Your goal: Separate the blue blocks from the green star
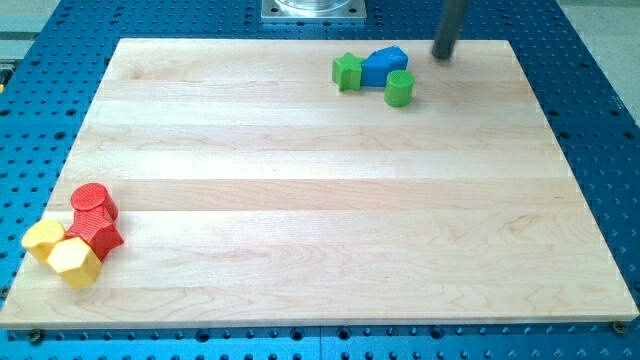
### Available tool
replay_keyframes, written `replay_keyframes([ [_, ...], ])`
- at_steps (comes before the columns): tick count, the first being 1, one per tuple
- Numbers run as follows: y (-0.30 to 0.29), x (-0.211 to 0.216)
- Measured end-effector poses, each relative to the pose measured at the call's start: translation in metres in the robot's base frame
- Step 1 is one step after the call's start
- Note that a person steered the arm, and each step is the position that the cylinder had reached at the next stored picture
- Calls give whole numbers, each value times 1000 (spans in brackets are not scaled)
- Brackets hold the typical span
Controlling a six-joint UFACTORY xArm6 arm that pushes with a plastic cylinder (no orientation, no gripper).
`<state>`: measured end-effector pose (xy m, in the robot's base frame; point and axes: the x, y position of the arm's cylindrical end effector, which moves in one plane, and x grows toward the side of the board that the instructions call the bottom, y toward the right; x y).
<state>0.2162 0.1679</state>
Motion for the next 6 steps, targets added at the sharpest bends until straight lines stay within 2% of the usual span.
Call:
replay_keyframes([
  [1,-62,47],
  [3,-101,123],
  [4,-159,159],
  [5,-129,158],
  [6,-119,139],
])
